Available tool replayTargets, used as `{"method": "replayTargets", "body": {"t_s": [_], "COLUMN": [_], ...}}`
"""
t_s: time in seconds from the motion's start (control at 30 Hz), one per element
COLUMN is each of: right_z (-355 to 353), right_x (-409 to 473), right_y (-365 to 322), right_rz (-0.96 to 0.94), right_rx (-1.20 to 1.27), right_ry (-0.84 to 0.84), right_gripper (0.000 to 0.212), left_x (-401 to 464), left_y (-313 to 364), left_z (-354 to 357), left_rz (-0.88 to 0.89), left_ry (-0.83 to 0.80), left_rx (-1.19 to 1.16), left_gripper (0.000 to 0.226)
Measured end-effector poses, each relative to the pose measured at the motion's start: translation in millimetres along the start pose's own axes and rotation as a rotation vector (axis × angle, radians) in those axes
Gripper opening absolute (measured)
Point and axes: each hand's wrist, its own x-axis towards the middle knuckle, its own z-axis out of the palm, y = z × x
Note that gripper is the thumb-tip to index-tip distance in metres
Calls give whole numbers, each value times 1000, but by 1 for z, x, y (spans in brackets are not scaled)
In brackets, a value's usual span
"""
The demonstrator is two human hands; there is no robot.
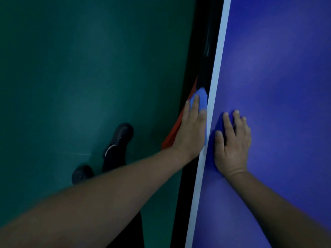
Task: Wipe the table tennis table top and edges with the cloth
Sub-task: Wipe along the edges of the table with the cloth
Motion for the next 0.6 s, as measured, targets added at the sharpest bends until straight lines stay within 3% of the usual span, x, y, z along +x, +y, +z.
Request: {"method": "replayTargets", "body": {"t_s": [0.2,0.37,0.5,0.6], "right_z": [-21,-25,-21,-16], "right_x": [28,140,232,249], "right_y": [1,0,-9,-13], "right_rz": [-28,-163,-79,-12], "right_rx": [47,33,47,19], "right_ry": [15,21,44,56], "right_gripper": [53,52,58,58], "left_x": [-20,86,136,95], "left_y": [-15,12,32,20], "left_z": [8,-6,-12,-8], "left_rz": [-45,7,32,18], "left_ry": [-28,38,77,45], "left_rx": [1,62,38,-16], "left_gripper": [56,61,59,57]}}
